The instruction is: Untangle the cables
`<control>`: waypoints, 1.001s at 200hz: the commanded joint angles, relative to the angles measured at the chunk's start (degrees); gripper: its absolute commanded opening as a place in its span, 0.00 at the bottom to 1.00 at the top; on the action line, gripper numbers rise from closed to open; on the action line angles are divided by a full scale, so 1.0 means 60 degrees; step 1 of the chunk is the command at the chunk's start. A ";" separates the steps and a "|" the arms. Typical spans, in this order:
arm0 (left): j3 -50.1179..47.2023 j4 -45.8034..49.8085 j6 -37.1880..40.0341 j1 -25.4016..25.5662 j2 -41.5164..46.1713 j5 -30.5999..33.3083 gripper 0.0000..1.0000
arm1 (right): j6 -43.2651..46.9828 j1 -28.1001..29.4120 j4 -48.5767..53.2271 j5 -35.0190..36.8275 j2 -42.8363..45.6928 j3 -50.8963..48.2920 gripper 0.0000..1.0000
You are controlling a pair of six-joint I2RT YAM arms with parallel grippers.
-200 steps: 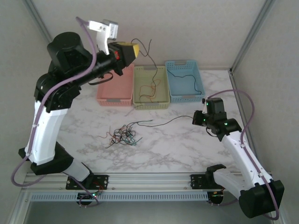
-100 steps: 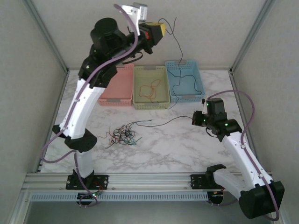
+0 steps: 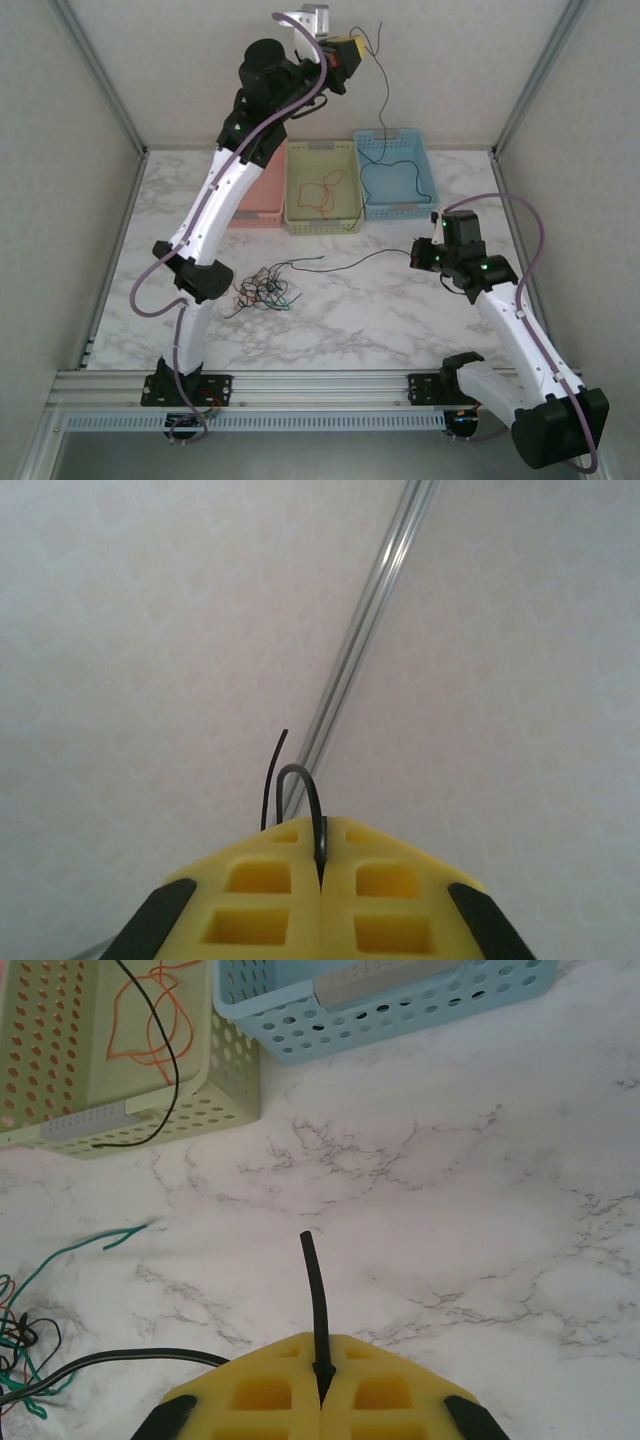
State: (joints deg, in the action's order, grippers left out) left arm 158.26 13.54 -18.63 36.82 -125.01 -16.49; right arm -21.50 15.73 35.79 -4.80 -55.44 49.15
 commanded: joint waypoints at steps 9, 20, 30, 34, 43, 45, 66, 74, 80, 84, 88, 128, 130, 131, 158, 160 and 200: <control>0.0421 -0.1846 -0.0457 0.0003 -0.0137 -0.0464 0.00 | -0.0053 -0.0057 -0.0003 -0.0197 -0.0003 -0.0158 0.00; 0.0424 -0.2193 -0.0455 0.0001 -0.0243 -0.0421 0.00 | -0.0061 -0.0057 0.0011 -0.0185 -0.0018 -0.0159 0.00; 0.0420 -0.2557 -0.0476 0.0001 -0.0365 -0.0351 0.00 | -0.0060 -0.0057 0.0011 -0.0195 -0.0032 -0.0169 0.00; 0.0420 -0.2742 -0.0501 0.0009 -0.0421 -0.0348 0.00 | -0.0053 -0.0050 0.0011 -0.0196 -0.0034 -0.0172 0.00; 0.0417 -0.3298 -0.0573 0.0001 -0.0595 -0.0375 0.00 | -0.0050 -0.0052 0.0011 -0.0196 -0.0076 -0.0174 0.00; 0.0438 -0.3414 -0.0590 0.0001 -0.0625 -0.0391 0.00 | -0.0050 -0.0052 0.0008 -0.0204 -0.0087 -0.0166 0.00; 0.0628 -0.4295 -0.0716 0.0016 -0.1028 -0.0272 0.00 | -0.0054 -0.0056 0.0026 -0.0210 -0.0165 -0.0158 0.00; 0.0760 -0.4443 -0.0696 0.0002 -0.1173 -0.0224 0.00 | -0.0052 -0.0056 0.0026 -0.0207 -0.0171 -0.0173 0.00; 0.0842 -0.4545 -0.0669 0.0001 -0.1284 -0.0196 0.00 | -0.0050 -0.0058 0.0026 -0.0209 -0.0172 -0.0170 0.00; 0.0868 -0.4592 -0.0663 0.0001 -0.1356 -0.0180 0.00 | -0.0054 -0.0050 0.0015 -0.0212 -0.0174 -0.0169 0.00; 0.0884 -0.4645 -0.0659 0.0001 -0.1405 -0.0156 0.00 | -0.0052 -0.0052 0.0012 -0.0225 -0.0179 -0.0172 0.00; 0.0885 -0.5293 -0.1236 0.0016 -0.2109 -0.0200 0.00 | -0.0051 -0.0058 0.0000 -0.0292 -0.0282 -0.0179 0.00; 0.0885 -0.5360 -0.1280 0.0023 -0.2153 -0.0204 0.00 | -0.0050 -0.0058 -0.0002 -0.0286 -0.0282 -0.0189 0.00; 0.0885 -0.5390 -0.1299 0.0027 -0.2180 -0.0207 0.00 | -0.0050 -0.0050 -0.0003 -0.0293 -0.0289 -0.0191 0.00; 0.0887 -0.5952 -0.1628 0.0131 -0.2661 -0.0255 0.00 | -0.0062 -0.0058 -0.0003 -0.0300 -0.0325 -0.0186 0.00; 0.0889 -0.5975 -0.1626 0.0151 -0.2683 -0.0262 0.00 | -0.0064 -0.0050 0.0004 -0.0299 -0.0325 -0.0191 0.00; 0.0900 -0.5963 -0.1507 0.0280 -0.2925 -0.0350 0.00 | -0.0057 -0.0053 -0.0004 -0.0356 -0.0375 -0.0179 0.00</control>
State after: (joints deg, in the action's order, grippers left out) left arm 161.88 -18.22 -26.87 37.78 -142.32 -17.56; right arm -21.50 15.73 35.79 -5.89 -57.30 49.04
